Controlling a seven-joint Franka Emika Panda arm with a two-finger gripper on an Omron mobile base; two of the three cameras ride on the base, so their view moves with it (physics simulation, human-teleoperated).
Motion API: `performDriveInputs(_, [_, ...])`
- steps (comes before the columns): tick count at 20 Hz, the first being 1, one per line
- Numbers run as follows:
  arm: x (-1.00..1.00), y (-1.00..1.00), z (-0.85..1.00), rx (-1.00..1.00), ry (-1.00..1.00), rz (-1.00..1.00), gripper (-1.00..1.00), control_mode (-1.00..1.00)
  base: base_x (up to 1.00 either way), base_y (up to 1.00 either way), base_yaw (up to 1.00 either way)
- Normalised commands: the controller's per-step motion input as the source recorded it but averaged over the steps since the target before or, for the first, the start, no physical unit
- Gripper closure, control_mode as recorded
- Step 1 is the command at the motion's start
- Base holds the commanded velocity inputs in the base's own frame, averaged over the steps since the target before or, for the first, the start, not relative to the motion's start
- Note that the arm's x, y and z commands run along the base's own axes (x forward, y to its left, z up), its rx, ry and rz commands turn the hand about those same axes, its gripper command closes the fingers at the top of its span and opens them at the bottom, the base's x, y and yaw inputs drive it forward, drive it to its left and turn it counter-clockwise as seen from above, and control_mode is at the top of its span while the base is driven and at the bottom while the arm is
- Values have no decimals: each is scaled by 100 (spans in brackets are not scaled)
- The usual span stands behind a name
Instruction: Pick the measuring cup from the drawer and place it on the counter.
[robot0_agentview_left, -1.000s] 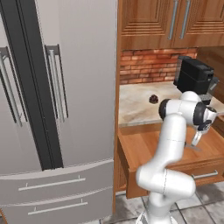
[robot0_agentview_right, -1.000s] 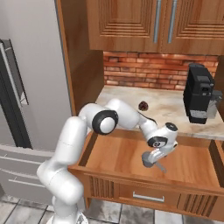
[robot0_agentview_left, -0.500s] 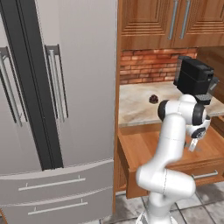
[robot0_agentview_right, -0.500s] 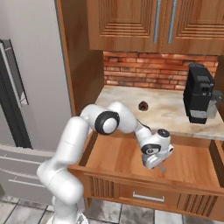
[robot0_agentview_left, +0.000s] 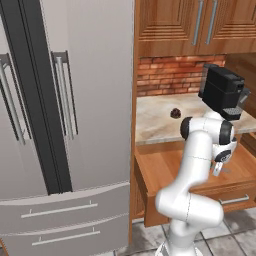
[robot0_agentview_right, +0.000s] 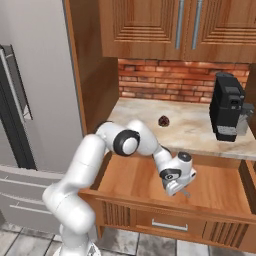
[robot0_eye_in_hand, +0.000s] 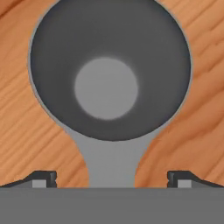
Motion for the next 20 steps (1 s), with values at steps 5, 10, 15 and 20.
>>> performDriveInputs(5, [17, -2, -27, 0, 0, 0, -100, -100, 0, 0, 0])
performDriveInputs(10, [23, -3, -24, 0, 0, 0, -100, -100, 0, 0, 0])
performDriveInputs(15, [19, 2, -28, -1, 0, 0, 100, -100, 0, 0, 0])
performDriveInputs(20, [25, 28, -7, -10, 2, 0, 100, -100, 0, 0, 0])
